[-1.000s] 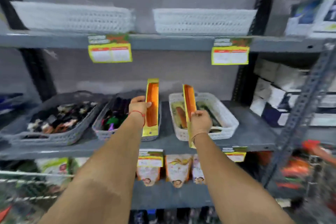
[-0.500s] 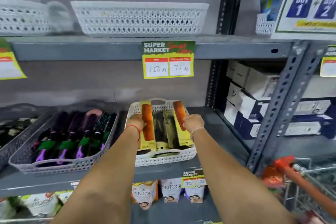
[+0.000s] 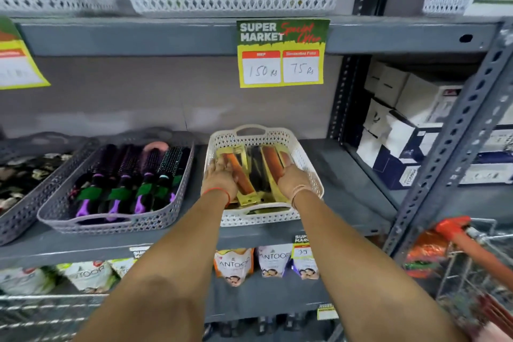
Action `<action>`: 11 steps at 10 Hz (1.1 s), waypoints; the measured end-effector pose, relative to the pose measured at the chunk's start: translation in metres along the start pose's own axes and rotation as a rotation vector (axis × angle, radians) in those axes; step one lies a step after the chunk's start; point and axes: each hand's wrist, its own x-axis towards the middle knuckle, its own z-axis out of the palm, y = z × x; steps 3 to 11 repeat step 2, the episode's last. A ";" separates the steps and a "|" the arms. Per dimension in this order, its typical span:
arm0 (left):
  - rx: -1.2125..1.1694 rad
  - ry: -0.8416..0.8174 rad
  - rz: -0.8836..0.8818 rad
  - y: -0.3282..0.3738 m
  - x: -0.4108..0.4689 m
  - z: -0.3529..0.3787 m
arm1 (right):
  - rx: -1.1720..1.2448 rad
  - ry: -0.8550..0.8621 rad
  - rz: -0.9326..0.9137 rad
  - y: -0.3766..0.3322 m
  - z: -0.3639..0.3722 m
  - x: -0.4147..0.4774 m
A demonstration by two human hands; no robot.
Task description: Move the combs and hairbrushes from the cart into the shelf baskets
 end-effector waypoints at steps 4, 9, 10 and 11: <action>-0.012 0.318 0.111 -0.031 -0.055 -0.024 | 0.008 0.337 -0.139 -0.028 0.029 -0.059; -0.012 0.318 0.111 -0.031 -0.055 -0.024 | 0.008 0.337 -0.139 -0.028 0.029 -0.059; -0.012 0.318 0.111 -0.031 -0.055 -0.024 | 0.008 0.337 -0.139 -0.028 0.029 -0.059; -0.012 0.318 0.111 -0.031 -0.055 -0.024 | 0.008 0.337 -0.139 -0.028 0.029 -0.059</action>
